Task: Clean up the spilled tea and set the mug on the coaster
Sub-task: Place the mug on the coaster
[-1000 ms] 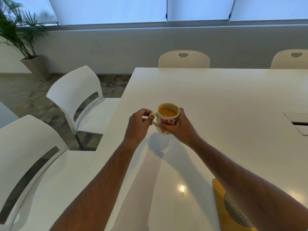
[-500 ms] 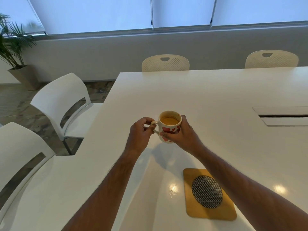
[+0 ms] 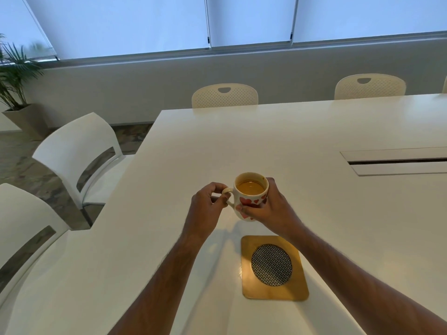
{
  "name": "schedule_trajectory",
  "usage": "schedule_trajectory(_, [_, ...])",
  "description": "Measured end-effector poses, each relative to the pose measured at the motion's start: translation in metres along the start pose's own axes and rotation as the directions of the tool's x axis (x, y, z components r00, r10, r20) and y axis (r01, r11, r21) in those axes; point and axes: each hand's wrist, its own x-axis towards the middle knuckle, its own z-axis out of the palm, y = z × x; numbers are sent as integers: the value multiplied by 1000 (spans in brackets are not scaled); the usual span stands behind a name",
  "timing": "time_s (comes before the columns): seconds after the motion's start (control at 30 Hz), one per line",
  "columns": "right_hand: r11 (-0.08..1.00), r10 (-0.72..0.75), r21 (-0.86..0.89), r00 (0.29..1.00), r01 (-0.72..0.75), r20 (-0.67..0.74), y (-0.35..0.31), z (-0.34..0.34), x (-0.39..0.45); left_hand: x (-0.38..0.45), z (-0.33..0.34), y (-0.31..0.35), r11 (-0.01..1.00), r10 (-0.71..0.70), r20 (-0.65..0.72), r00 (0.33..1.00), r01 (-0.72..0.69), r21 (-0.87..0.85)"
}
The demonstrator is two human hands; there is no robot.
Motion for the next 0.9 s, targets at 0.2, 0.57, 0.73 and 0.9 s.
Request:
schedule_trajectory(0.2, [1000, 7, -12, 1000, -7, 2, 1, -13, -27, -20, 14, 6, 1000, 13, 28, 1000, -13, 2])
schedule_trajectory(0.57, [996, 83, -40, 996, -82, 22, 5, -17, -67, -57, 25, 2, 1000, -13, 63, 998, 14, -9])
schedule_trajectory(0.73, [991, 121, -62, 992, -119, 26, 10, -16, -83, -73, 28, -1, 999, -34, 80, 996, 36, -26])
schedule_trajectory(0.9, [987, 141, -81, 990, -139, 28, 12, -15, -95, -86, 29, 1, 998, -46, 98, 994, 50, -38])
